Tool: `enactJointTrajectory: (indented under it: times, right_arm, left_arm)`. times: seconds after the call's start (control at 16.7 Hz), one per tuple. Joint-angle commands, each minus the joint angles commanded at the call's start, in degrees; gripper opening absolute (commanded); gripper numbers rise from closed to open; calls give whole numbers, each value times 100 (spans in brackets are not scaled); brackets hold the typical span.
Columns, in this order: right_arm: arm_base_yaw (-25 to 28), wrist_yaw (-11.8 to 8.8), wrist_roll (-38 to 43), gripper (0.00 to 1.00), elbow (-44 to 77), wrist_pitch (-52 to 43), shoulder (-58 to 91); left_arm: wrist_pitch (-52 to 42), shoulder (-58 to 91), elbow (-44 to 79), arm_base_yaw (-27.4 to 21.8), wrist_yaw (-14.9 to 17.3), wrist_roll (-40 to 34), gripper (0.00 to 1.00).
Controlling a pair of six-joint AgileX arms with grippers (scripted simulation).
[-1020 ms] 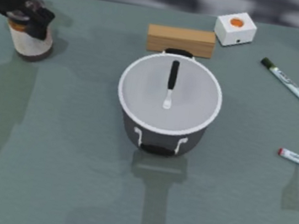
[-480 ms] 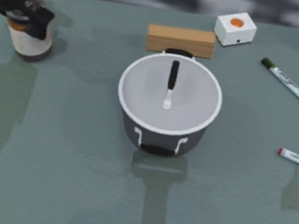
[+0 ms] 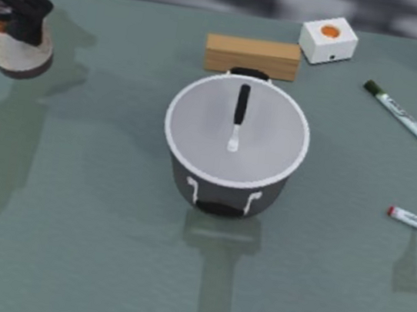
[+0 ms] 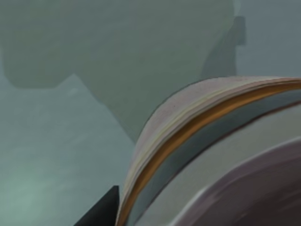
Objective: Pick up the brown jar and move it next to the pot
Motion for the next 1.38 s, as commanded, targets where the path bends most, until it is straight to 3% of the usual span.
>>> enactJointTrajectory:
  times: [0.24, 0.6, 0.78, 0.96, 1.38]
  right_arm:
    - [0, 0, 0, 100, 0, 0, 0]
    - [0, 0, 0, 100, 0, 0, 0]
    - [0, 0, 0, 100, 0, 0, 0]
    - [0, 0, 0, 100, 0, 0, 0]
    - [0, 0, 0, 100, 0, 0, 0]
  left_arm:
    - [-7, -888, -892, 62, -4, 25, 0]
    - [-3, -981, -985, 27, -11, 26, 0]
    - [148, -1058, -1188, -152, -152, -358, 0]
    - [453, -1215, -1649, -558, -444, -1292, 0]
    - [1422, -1775, -3095, -1765, -1330, -4340, 0]
